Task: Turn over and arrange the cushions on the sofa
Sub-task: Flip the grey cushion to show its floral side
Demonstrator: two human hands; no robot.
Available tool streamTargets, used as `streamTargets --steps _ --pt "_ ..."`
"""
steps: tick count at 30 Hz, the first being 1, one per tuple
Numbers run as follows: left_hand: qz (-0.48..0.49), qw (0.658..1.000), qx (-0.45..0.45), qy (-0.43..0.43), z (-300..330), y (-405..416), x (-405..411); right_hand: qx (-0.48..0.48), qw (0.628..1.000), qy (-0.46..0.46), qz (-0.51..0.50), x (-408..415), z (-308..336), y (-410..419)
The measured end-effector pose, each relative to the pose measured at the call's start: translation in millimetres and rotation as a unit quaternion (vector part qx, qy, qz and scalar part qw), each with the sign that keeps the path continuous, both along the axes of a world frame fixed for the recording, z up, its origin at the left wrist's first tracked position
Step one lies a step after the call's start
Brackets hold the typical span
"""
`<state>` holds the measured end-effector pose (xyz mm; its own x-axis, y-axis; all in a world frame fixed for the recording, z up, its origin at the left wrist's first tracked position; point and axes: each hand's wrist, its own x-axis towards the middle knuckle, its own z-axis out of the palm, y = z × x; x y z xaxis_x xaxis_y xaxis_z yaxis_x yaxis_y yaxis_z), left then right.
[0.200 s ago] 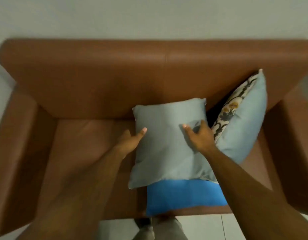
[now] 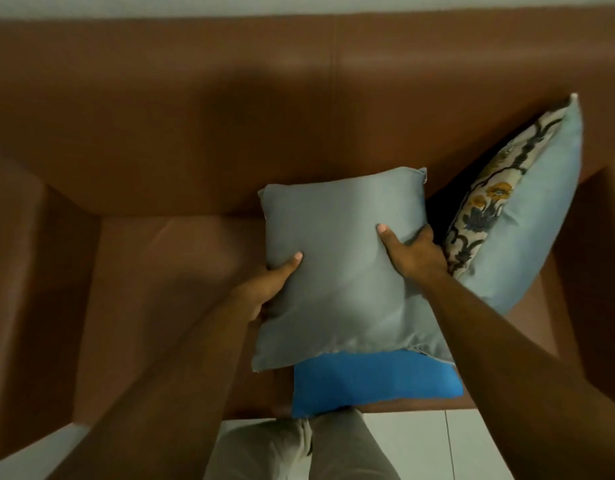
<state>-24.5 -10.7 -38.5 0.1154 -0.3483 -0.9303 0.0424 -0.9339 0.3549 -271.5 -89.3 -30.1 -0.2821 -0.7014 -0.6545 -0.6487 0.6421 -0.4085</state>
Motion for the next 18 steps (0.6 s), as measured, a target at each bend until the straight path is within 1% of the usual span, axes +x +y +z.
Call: streamTargets --steps 2,4,8,11,15,16,18 --pt "0.005 1.000 0.006 0.005 -3 -3 2 0.029 0.999 -0.015 0.002 -3 3 -10" --pt "-0.003 1.000 -0.012 -0.008 1 -2 4 0.050 0.998 -0.026 0.010 -2 10 -18" --pt "-0.027 0.999 -0.040 -0.011 18 7 39 0.047 0.996 -0.032 0.074 23 35 -21" --pt "-0.033 0.999 -0.039 -0.011 35 15 96 0.024 0.992 -0.066 0.107 62 57 -15" --pt "-0.026 0.999 -0.018 0.020 83 18 181 0.021 0.988 -0.101 0.111 121 85 -13" --pt "-0.017 0.999 -0.024 0.015 94 19 204 0.033 0.986 -0.127 0.105 137 93 -13" --pt "0.029 0.998 -0.064 0.000 114 23 249 0.049 0.972 -0.214 0.079 167 107 -14"
